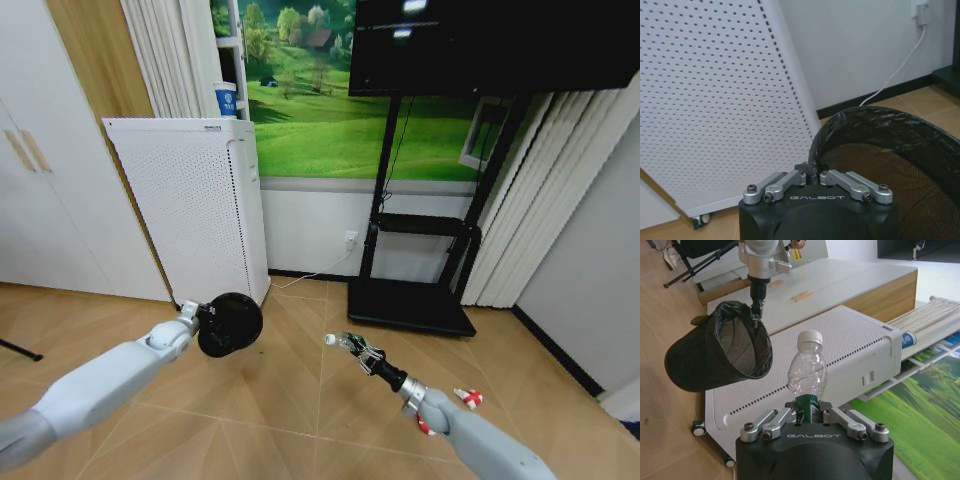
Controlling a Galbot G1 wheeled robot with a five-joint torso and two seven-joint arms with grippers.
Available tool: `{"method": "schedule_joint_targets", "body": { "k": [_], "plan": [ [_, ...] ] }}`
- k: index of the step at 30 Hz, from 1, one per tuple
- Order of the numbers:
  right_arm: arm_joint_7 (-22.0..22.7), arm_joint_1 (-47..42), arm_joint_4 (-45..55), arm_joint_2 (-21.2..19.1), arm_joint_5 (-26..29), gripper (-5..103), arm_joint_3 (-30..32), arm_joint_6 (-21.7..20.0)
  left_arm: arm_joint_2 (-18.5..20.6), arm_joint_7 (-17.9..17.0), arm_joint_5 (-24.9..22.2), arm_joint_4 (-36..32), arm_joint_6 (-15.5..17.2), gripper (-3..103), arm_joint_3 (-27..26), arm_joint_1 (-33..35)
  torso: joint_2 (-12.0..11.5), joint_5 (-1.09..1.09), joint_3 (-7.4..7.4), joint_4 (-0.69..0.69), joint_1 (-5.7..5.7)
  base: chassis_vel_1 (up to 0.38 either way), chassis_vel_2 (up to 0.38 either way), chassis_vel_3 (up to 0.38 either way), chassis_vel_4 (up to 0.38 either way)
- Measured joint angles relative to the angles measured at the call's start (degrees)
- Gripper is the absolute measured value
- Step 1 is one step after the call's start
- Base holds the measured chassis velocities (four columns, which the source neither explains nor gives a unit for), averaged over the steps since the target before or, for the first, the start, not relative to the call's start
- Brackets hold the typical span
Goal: Pick up the trash bin and place the garbage on the floor into it.
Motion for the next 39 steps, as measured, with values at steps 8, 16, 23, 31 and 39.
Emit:
{"method": "schedule_joint_targets", "body": {
  "k": [8,16,23,31,39],
  "plan": [
    [0.25,-0.20,-2.48,0.88,0.01,19,0.16,0.00,-0.92,4.21,4.04,-0.43,-2.19,6,2.87,0.21,0.00,0.01,0.00,0.02,0.00,0.000,0.000,0.000,0.000],
    [0.44,0.56,-2.95,1.67,-0.49,19,-0.76,0.03,-2.21,9.23,10.71,-1.77,-5.59,6,5.70,-1.22,0.00,0.00,0.00,0.01,0.00,0.000,0.000,0.000,0.000],
    [1.40,2.08,-4.12,2.92,-4.03,19,-1.95,0.10,-2.18,12.48,17.95,-3.67,-8.36,6,7.33,-3.42,0.00,0.01,0.00,0.01,0.00,0.000,0.000,0.000,0.000],
    [2.10,3.51,-4.76,4.65,-5.65,19,-4.00,0.11,-3.26,12.42,16.49,-3.27,-8.48,6,8.16,-3.65,0.00,-0.01,0.00,0.01,0.00,0.000,0.000,0.000,0.000],
    [2.27,5.61,-5.06,6.72,-4.33,19,-6.64,0.11,-12.85,12.40,15.09,7.39,-9.74,6,10.95,-5.12,0.00,0.00,0.00,0.01,0.00,0.000,0.000,0.000,0.000]
  ]
}}
